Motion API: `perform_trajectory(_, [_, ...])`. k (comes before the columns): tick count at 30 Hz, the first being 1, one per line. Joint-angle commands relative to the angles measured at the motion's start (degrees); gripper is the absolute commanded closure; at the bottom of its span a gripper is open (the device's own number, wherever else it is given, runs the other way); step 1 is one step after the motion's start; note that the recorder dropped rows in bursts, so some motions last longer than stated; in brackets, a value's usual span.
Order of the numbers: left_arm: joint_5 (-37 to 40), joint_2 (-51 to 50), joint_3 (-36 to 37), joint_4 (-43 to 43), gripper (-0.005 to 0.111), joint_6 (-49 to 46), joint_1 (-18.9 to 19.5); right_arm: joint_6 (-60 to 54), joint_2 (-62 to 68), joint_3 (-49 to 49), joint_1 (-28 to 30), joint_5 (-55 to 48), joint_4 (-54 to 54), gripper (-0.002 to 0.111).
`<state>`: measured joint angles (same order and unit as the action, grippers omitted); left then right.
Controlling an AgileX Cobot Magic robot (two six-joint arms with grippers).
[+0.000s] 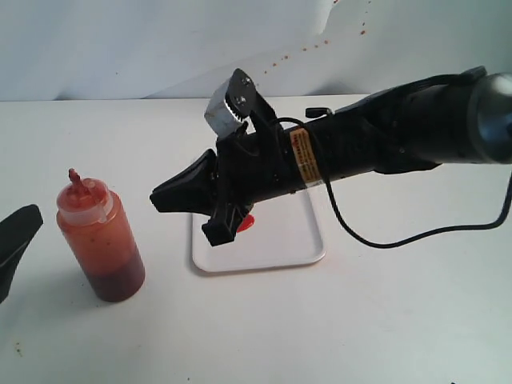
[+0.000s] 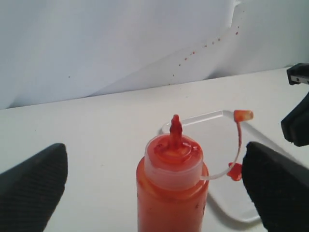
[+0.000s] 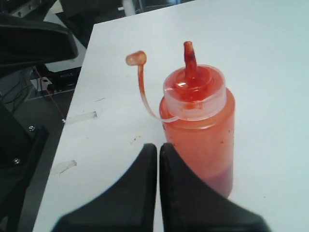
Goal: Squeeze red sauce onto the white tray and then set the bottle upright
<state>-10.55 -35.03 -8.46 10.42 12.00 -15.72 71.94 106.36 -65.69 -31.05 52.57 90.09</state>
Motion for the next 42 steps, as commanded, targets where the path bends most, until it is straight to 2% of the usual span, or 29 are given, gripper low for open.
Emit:
perform_trajectory(1, [-2.44,0.22,0.24,-0.68,0.016,2.75,-0.23,2.33,-5.68,3.07,0.36,-7.83,0.56,0.108])
perform_trajectory(6, [-1.91,0.22,0.24,-0.68,0.016,2.75,-0.23,3.49,-15.66,11.48,0.36,-23.54,-1.45,0.108])
perform_trajectory(10, [-1.63,0.22,0.24,-0.68,0.016,2.9,-0.23,3.49,-27.94,19.84,0.36,-44.68,-7.24,0.108])
perform_trajectory(12, [-1.34,0.22,0.24,-0.68,0.016,3.49,-0.23,3.49,-32.27,22.16,0.36,-49.88,-8.52,0.108])
perform_trajectory(19, [-1.2,0.22,0.24,-0.71,0.018,8.85,-0.23,5.45,-46.76,26.91,0.13,-55.45,-12.6,0.108])
perform_trajectory(20, [-1.2,0.22,0.24,-0.71,0.024,9.21,-0.23,5.45,-48.73,27.53,0.13,-56.19,-12.82,0.108])
perform_trajectory(21, [-1.2,0.22,0.24,-0.71,0.037,9.21,-0.23,5.45,-50.57,27.97,0.13,-57.19,-12.82,0.108])
perform_trajectory(23, [-1.2,0.22,0.24,-0.71,0.073,9.21,-0.23,5.45,-53.79,29.26,0.13,-58.72,-12.82,0.108])
perform_trajectory(25, [-1.41,0.22,0.24,-0.71,0.099,9.97,-0.23,5.45,-55.79,29.97,0.13,-60.07,-12.82,0.108])
perform_trajectory(26, [-1.41,0.22,0.24,-0.71,0.107,10.51,-0.23,5.45,-56.64,30.28,0.13,-60.76,-12.82,0.108])
perform_trajectory(33, [-2.21,0.34,0.24,-0.31,0.107,11.93,-0.23,5.45,-60.24,31.69,0.13,-60.89,-12.82,0.108])
perform_trajectory(35, [-3.7,0.34,0.24,3.37,0.107,13.41,-0.23,5.45,-60.84,31.68,0.13,-60.58,-12.82,0.108])
perform_trajectory(37, [-6.7,0.34,0.24,11.07,0.107,18.36,-0.23,5.45,-60.75,31.68,0.13,-60.58,-12.82,0.108])
perform_trajectory(39, [-13.72,0.34,0.24,20.38,0.107,24.54,-0.23,5.45,-60.75,31.68,0.13,-60.58,-12.82,0.108])
perform_trajectory(40, [-20.5,0.34,0.24,24.93,0.107,26.96,-0.23,5.45,-60.75,31.68,0.13,-60.58,-12.82,0.108])
perform_trajectory(41, [-26.41,0.34,0.24,25.72,0.107,26.86,-0.23,5.45,-60.75,31.68,0.13,-60.58,-12.82,0.108])
perform_trajectory(42, [-28.23,0.34,0.24,25.72,0.107,26.86,-0.23,5.45,-60.75,31.68,0.13,-60.58,-12.82,0.108])
